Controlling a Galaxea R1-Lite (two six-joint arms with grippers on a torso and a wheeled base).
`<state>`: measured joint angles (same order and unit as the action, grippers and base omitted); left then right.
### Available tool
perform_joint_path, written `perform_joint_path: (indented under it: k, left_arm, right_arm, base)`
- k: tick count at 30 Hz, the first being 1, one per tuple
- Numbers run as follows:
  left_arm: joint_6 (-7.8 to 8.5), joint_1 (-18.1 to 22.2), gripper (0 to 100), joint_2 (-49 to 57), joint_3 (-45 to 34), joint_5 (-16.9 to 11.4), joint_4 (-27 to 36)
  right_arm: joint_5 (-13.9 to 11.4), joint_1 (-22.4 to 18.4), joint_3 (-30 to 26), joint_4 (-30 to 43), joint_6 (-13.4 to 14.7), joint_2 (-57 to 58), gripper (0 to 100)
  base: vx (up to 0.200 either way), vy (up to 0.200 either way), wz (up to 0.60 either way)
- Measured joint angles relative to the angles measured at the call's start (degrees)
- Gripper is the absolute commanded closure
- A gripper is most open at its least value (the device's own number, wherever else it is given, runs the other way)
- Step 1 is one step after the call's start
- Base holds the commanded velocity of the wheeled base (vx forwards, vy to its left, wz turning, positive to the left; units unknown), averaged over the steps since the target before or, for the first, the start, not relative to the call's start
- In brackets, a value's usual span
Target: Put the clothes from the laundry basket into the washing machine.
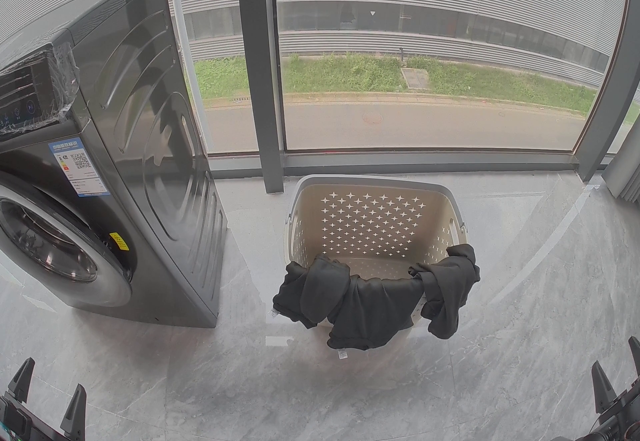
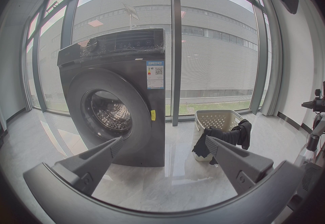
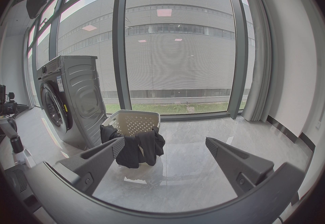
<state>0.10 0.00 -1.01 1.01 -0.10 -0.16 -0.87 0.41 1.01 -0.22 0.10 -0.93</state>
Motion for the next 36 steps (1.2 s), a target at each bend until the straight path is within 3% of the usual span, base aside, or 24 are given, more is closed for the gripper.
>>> perform_joint_path:
  k: [7, 16, 30, 36]
  left_arm:
    - [0.01, 0.0, 0, 0.0, 0.0, 0.0, 0.0]
    - [-0.12, 0.0, 0, 0.0, 0.0, 0.1, 0.0]
    - [-0.10, 0.0, 0, 0.0, 0.0, 0.1, 0.0]
    - [-0.12, 0.0, 0, 0.0, 0.0, 0.1, 0.0]
  right_arm:
    - [0.0, 0.0, 0.0, 0.0, 0.0, 0.0, 0]
    - [0.0, 0.0, 0.0, 0.0, 0.0, 0.0, 0]
    - [0.0, 0.0, 0.0, 0.0, 0.0, 0.0, 0]
    - [0.0, 0.0, 0.0, 0.0, 0.0, 0.0, 0]
  base:
    - [0.000, 0.000, 0.00]
    - [0.000, -0.200, 0.00]
    - [0.000, 0.000, 0.00]
    - [0.200, 0.000, 0.00]
